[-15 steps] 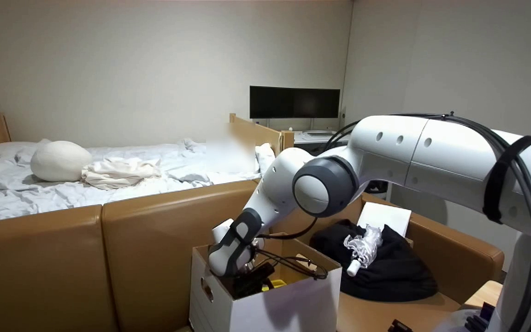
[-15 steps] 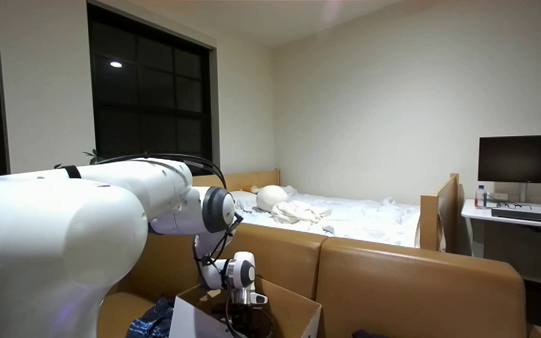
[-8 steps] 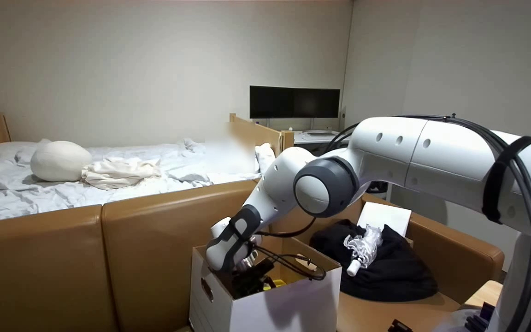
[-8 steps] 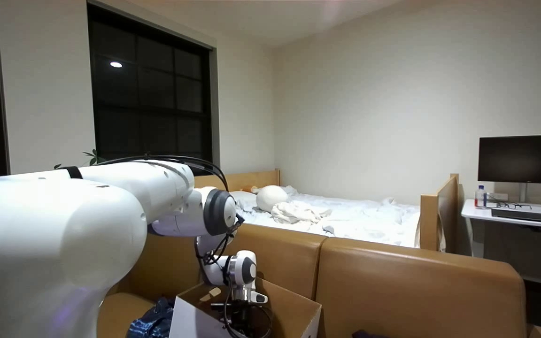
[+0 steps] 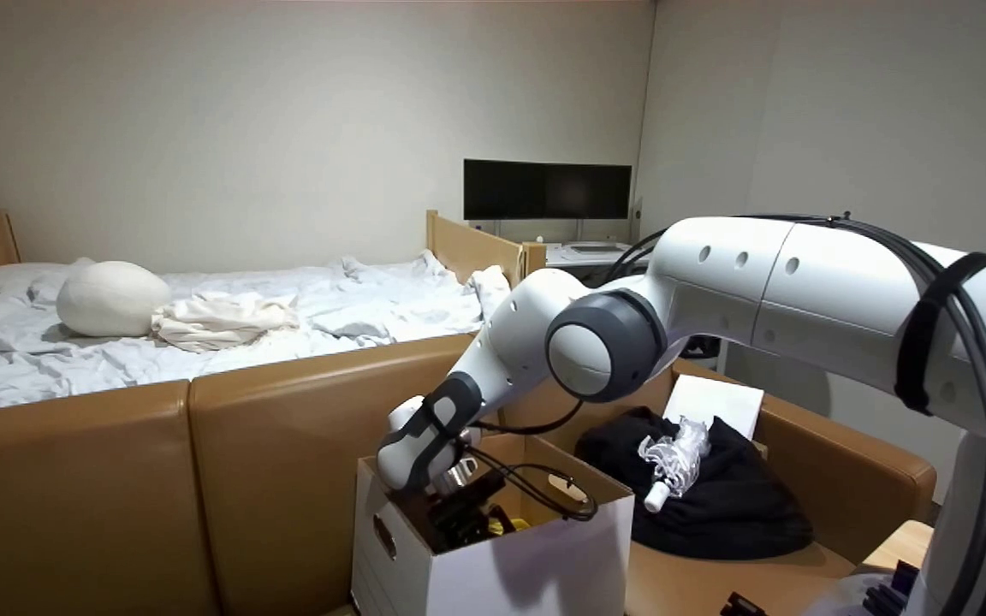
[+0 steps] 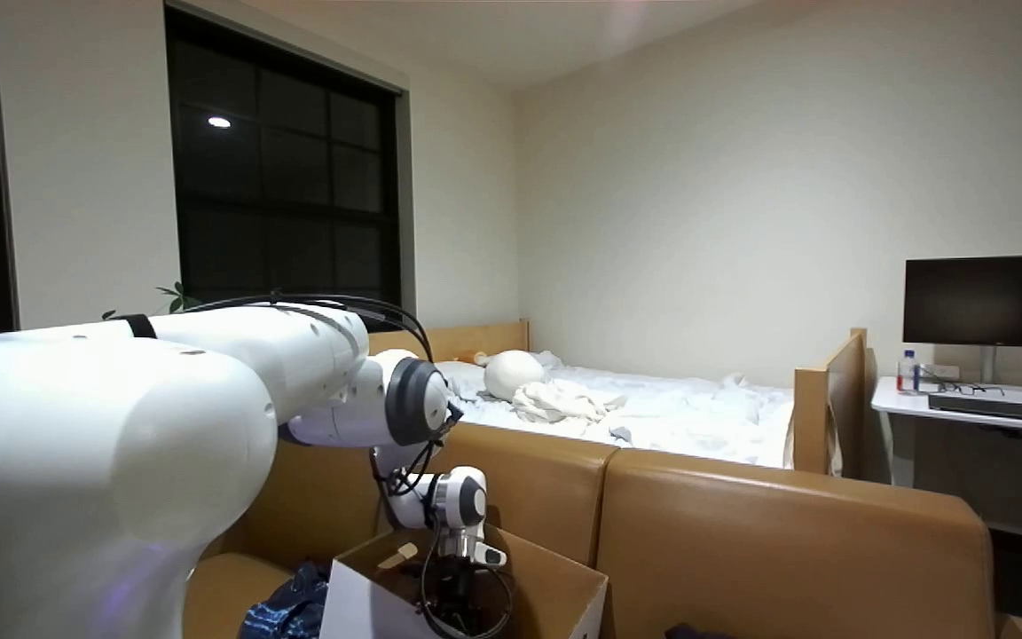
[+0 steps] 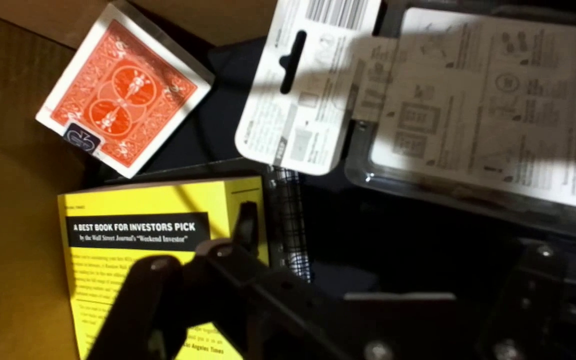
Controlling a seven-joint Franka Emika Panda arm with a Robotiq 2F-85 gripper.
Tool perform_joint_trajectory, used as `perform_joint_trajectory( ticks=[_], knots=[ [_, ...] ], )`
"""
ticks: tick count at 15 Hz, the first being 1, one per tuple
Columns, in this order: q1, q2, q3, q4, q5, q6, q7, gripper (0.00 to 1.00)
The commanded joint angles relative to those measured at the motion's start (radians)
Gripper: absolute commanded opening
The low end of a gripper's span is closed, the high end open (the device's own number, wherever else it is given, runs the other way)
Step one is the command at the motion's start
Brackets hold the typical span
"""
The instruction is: Take the umbrella and the jacket out of the box
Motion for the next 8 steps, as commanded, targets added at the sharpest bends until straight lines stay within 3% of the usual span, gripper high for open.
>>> perform_joint_trajectory(
  ticks=[1, 8],
  knots=[
    [-0.027, -0.024, 0.021, 0.004, 0.025, -0.035, -0.022, 1.00],
    [-0.135, 0.004, 0.137, 0.093, 0.235, -0.092, -0.003, 1.00]
  ],
)
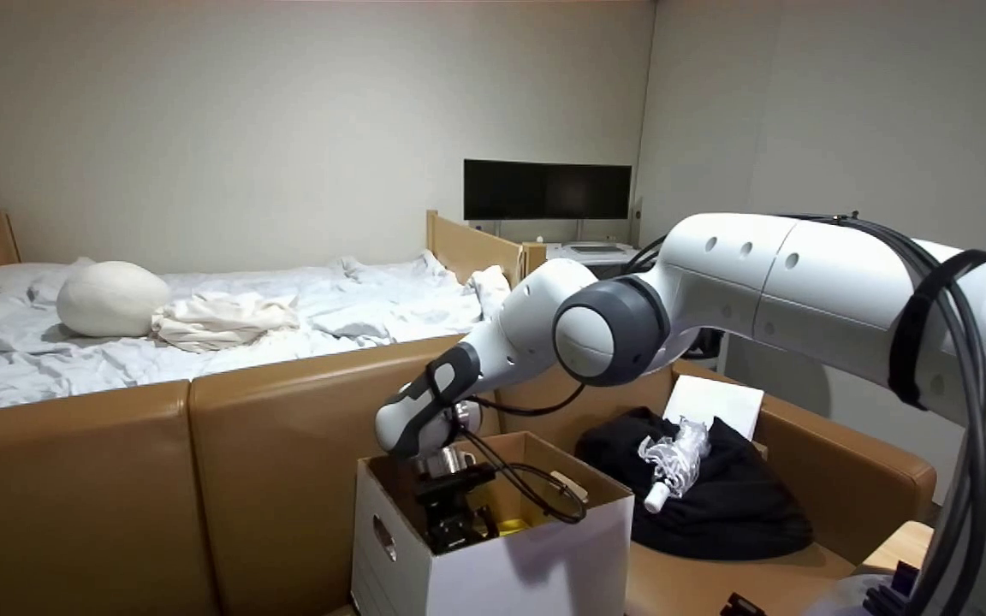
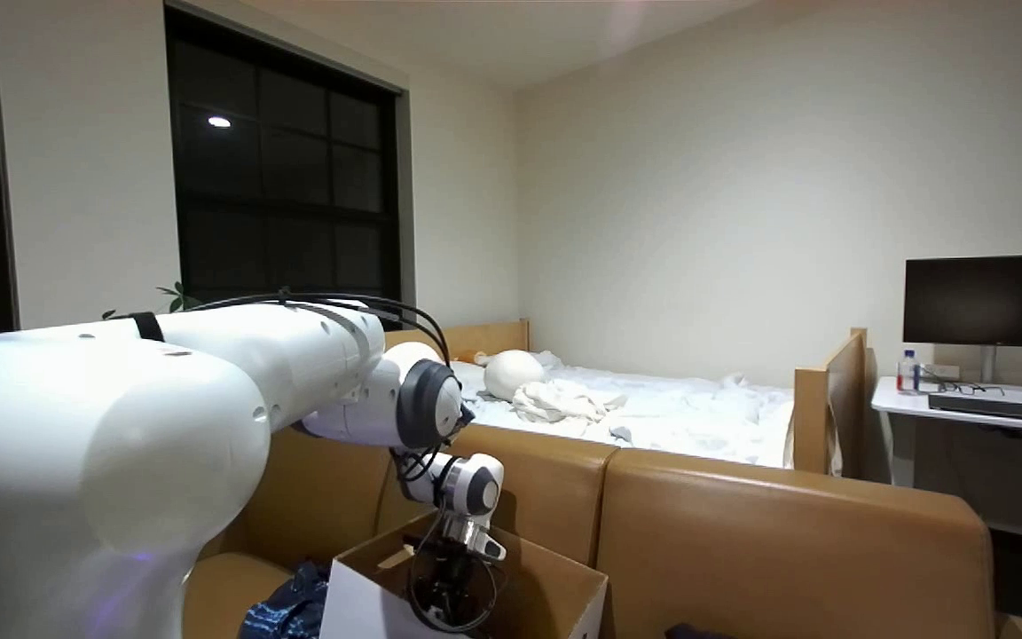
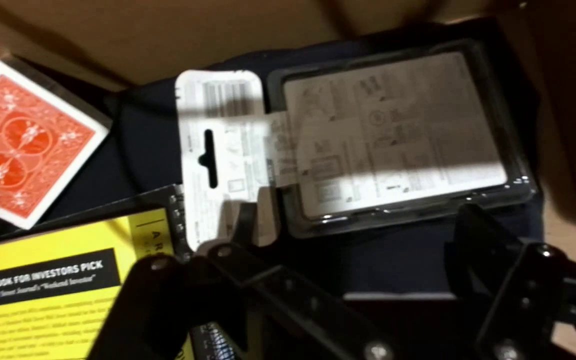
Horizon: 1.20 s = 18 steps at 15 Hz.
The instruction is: Take the umbrella and the jacket out of the box
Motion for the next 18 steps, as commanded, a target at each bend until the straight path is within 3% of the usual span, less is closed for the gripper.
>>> perform_joint_trajectory(
  ticks=[1, 5, 9, 14, 18],
  knots=[
    [-0.075, 0.020, 0.065, 0.053, 0.101, -0.034, 0.000, 1.00],
    [-0.133, 0.009, 0.091, 0.053, 0.222, 0.004, 0.030, 1.00],
    [-0.137, 0.009, 0.076, 0.049, 0.311, 0.070, 0.167, 1.00],
    [-0.090, 0.012, 0.014, 0.052, 0.275, 0.098, 0.434, 1.00],
    [-0.085, 0.013, -0.024, 0.062, 0.230, -0.012, 0.610, 1.00]
  ],
)
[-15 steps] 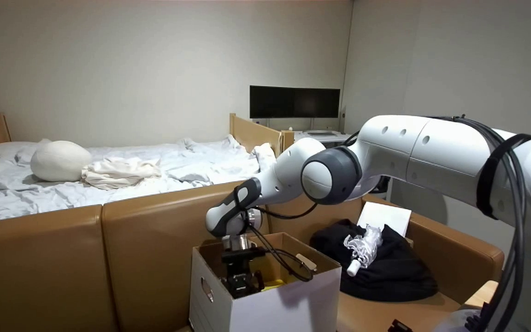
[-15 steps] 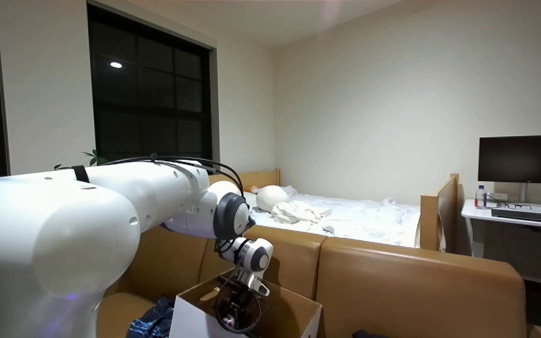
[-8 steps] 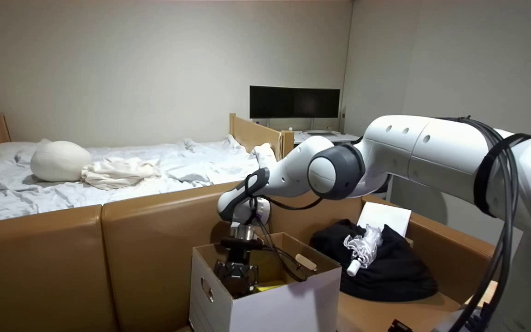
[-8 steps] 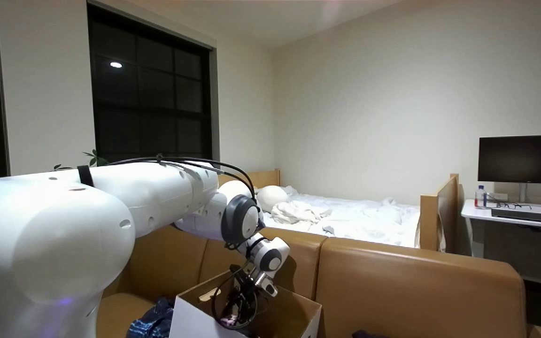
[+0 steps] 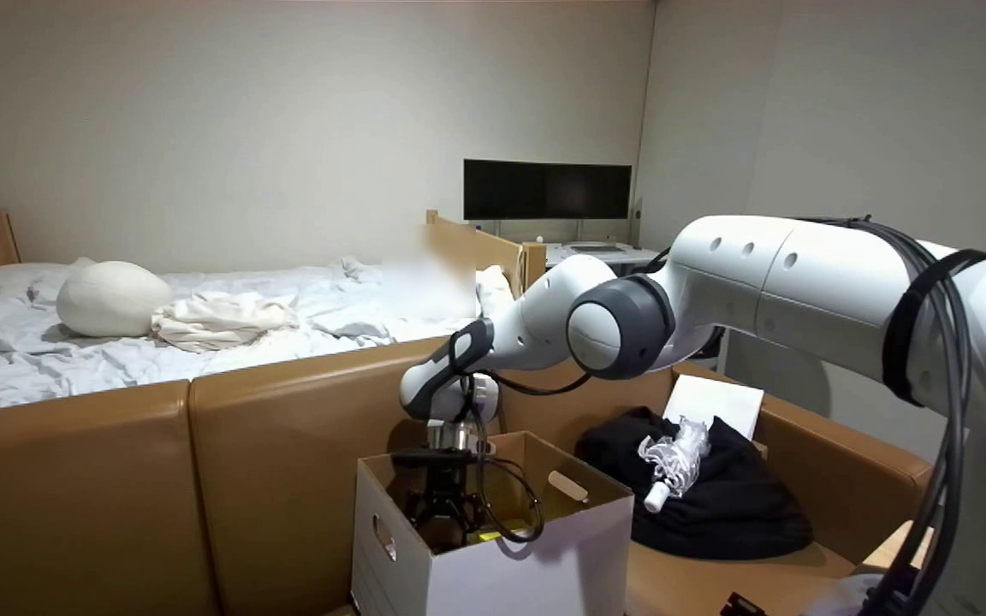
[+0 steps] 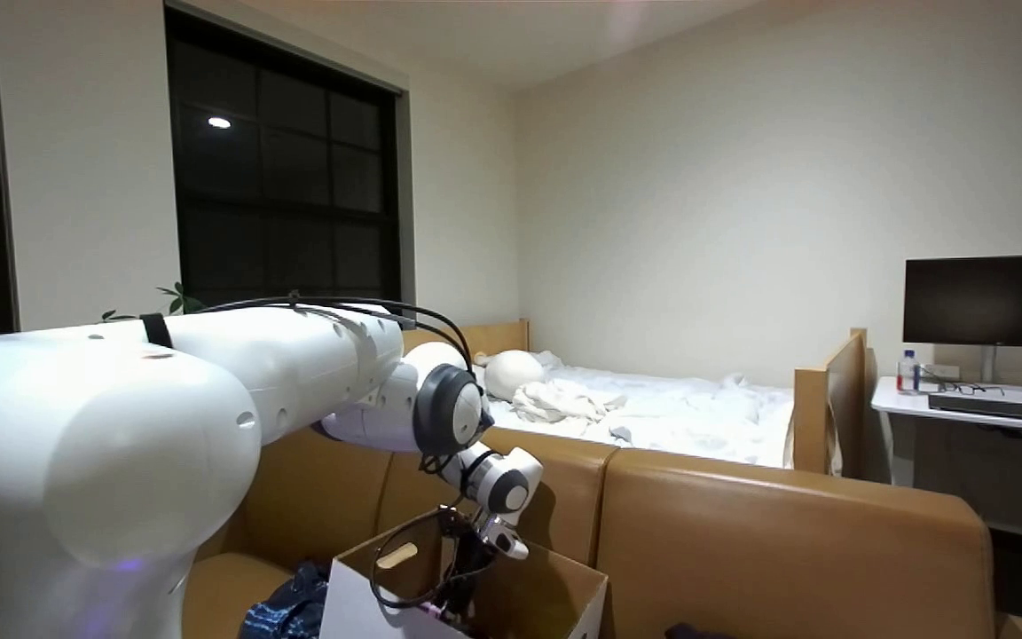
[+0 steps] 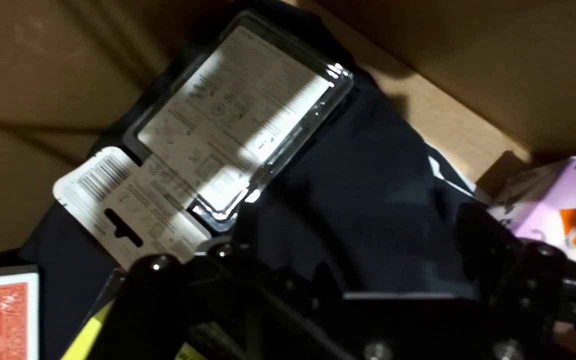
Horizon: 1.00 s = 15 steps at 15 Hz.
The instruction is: Take the umbrella and the jacket out of the box
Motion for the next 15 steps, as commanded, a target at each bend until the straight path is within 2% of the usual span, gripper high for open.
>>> perform_joint_trajectory(
  ticks=[1, 5, 8, 11, 15],
  knots=[
    [-0.002, 0.000, -0.030, 0.008, -0.045, -0.120, 0.151, 1.00],
    [-0.013, 0.000, -0.055, 0.017, -0.094, -0.324, 0.240, 1.00],
    [-0.010, 0.000, -0.060, 0.020, -0.129, -0.467, 0.235, 1.00],
    [0.000, 0.000, -0.063, 0.011, -0.152, -0.476, 0.210, 1.00],
    [0.006, 0.001, -0.056, 0.008, -0.163, -0.334, 0.167, 1.00]
  ],
)
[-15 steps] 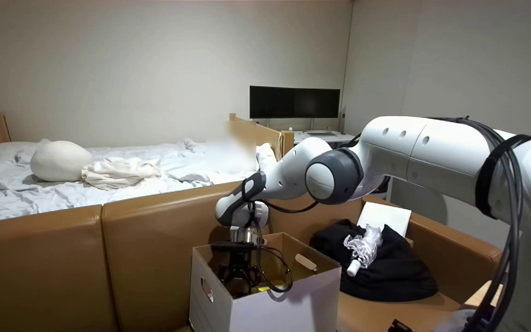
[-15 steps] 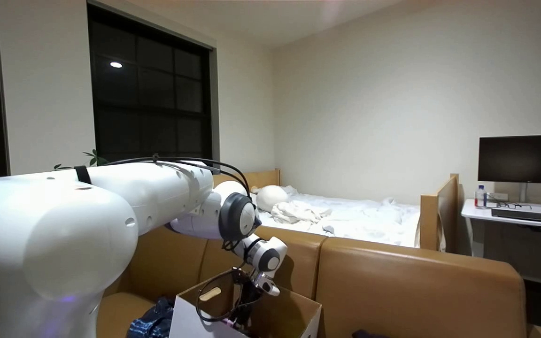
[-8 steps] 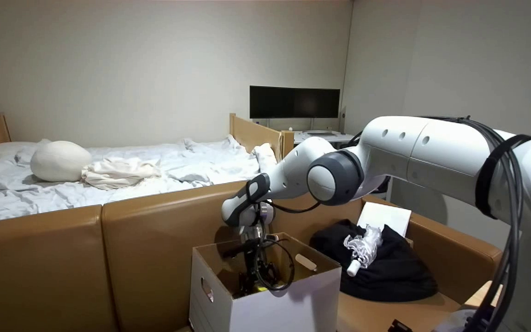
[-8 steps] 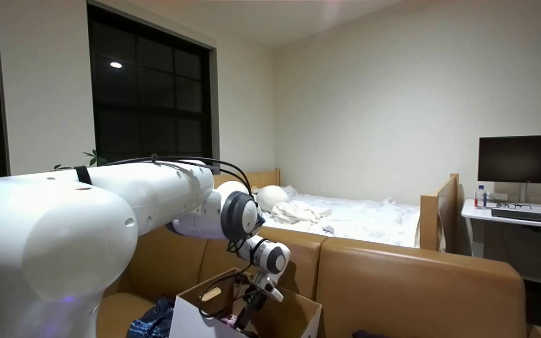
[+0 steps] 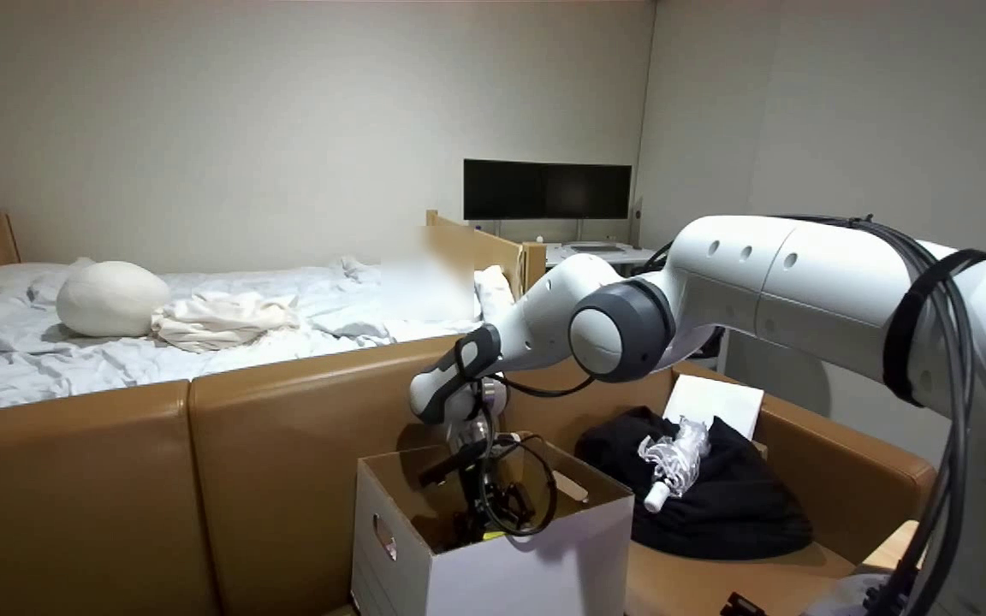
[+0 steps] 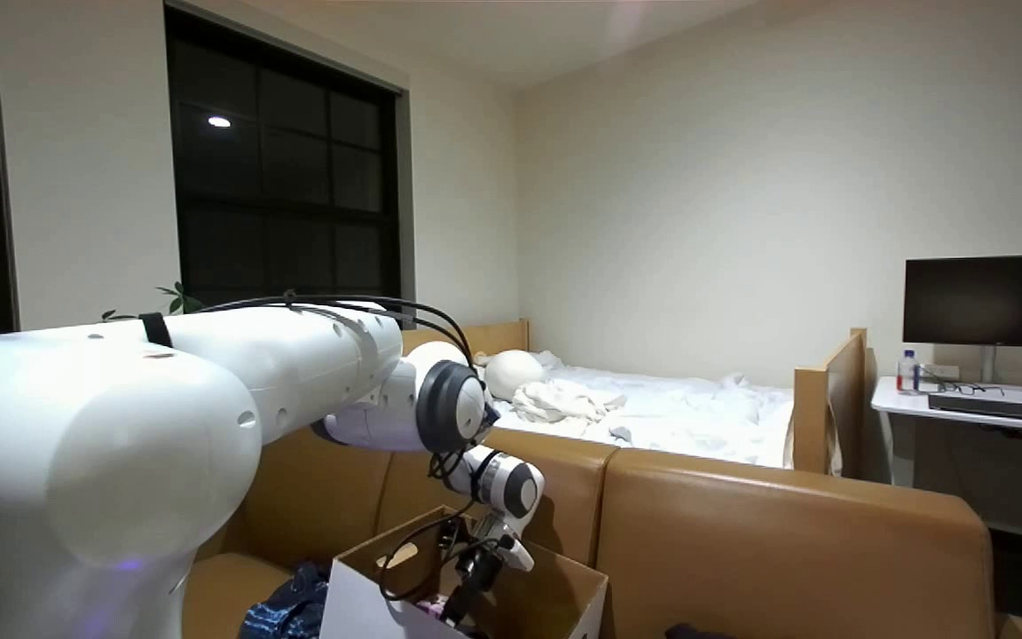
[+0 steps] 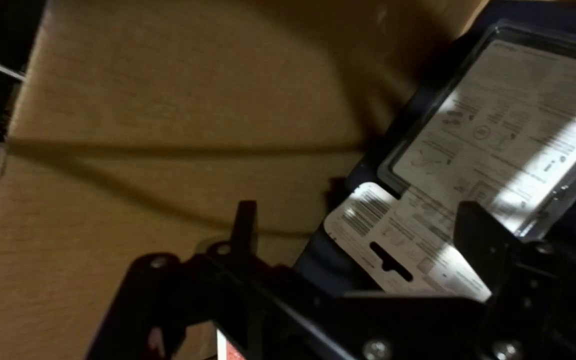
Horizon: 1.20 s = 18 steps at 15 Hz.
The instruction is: Take the umbrella and the jacket out of the box
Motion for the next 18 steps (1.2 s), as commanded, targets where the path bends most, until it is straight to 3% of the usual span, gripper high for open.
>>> perform_joint_trajectory(
  ticks=[1, 8, 14, 18],
  knots=[
    [0.006, 0.000, 0.011, -0.002, -0.030, 0.115, -0.057, 1.00],
    [0.013, 0.001, 0.032, -0.021, -0.034, 0.227, -0.158, 1.00],
    [0.016, 0.016, 0.069, -0.049, -0.015, 0.514, -0.304, 1.00],
    [0.008, 0.021, 0.081, -0.062, -0.003, 0.590, -0.334, 1.00]
  ],
)
